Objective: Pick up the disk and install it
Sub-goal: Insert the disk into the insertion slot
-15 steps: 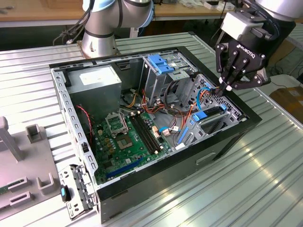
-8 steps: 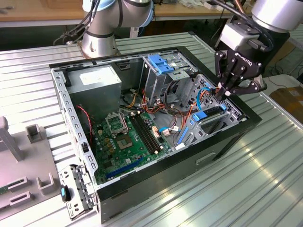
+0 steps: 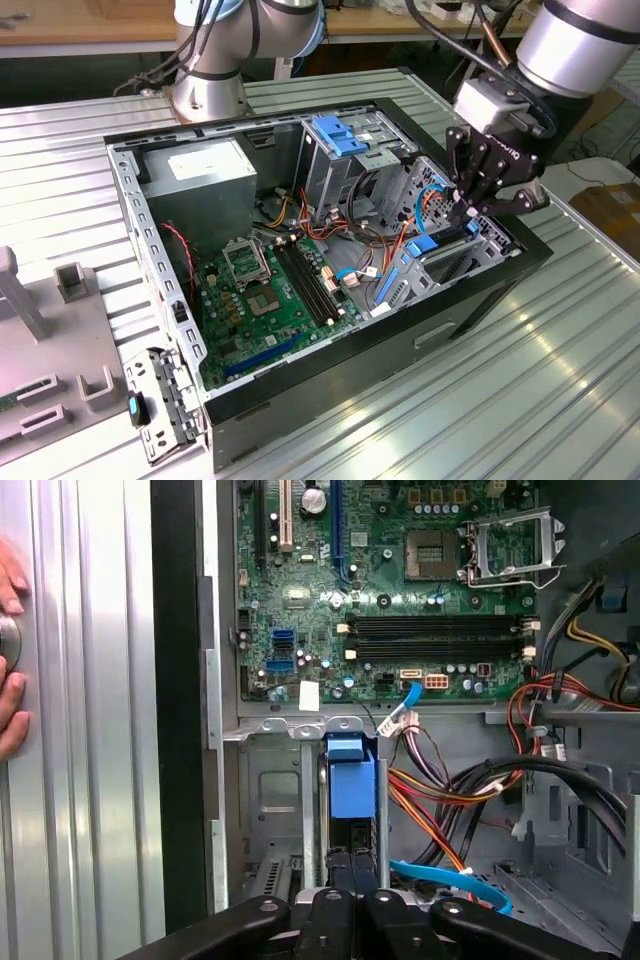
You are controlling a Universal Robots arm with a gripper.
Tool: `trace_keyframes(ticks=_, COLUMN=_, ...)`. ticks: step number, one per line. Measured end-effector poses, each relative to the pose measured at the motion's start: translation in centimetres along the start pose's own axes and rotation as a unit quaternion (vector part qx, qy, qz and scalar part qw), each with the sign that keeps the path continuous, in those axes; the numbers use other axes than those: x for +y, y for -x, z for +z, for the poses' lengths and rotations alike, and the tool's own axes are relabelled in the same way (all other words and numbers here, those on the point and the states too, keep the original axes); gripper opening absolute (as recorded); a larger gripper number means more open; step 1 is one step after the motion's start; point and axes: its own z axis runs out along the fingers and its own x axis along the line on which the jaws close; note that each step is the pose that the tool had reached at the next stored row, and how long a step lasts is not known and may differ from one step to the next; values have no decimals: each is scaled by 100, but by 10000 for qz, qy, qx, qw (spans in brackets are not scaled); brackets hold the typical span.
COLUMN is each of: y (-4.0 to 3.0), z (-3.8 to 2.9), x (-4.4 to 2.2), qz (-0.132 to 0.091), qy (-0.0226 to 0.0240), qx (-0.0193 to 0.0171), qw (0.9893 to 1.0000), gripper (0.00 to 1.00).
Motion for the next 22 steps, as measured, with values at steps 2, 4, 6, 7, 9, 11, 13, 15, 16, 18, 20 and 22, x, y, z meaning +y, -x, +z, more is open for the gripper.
trace_keyframes(ticks=2, y=1, z=152, x=-13, qz=-12, qy=0, qx=0, qw=10000, gripper=11)
trace_keyframes(ticks=4, y=1, z=283, x=-16, qz=-13, qy=16, qx=2, qw=10000, gripper=11)
trace_keyframes(ticks=6, y=1, z=323, x=-15, qz=-13, qy=18, qx=5, qw=10000, gripper=11)
trace_keyframes(ticks=7, y=1, z=325, x=-15, qz=-13, qy=18, qx=4, qw=10000, gripper=11)
trace_keyframes(ticks=9, y=2, z=298, x=-16, qz=-13, qy=17, qx=-8, qw=10000, gripper=11)
trace_keyframes(ticks=11, y=1, z=220, x=-17, qz=-13, qy=18, qx=-1, qw=10000, gripper=11)
trace_keyframes(ticks=13, y=1, z=165, x=-18, qz=-13, qy=17, qx=-2, qw=10000, gripper=11)
trace_keyframes(ticks=15, y=1, z=160, x=-18, qz=-13, qy=18, qx=-2, qw=10000, gripper=11)
trace_keyframes(ticks=16, y=1, z=160, x=-18, qz=-13, qy=18, qx=-3, qw=10000, gripper=11)
trace_keyframes(ticks=18, y=1, z=158, x=-18, qz=-13, qy=18, qx=-1, qw=10000, gripper=11)
trace_keyframes(ticks=20, y=1, z=158, x=-18, qz=-13, qy=18, qx=-1, qw=10000, gripper=11)
trace_keyframes(ticks=22, y=1, z=157, x=-18, qz=-13, qy=18, qx=-1, qw=10000, gripper=11)
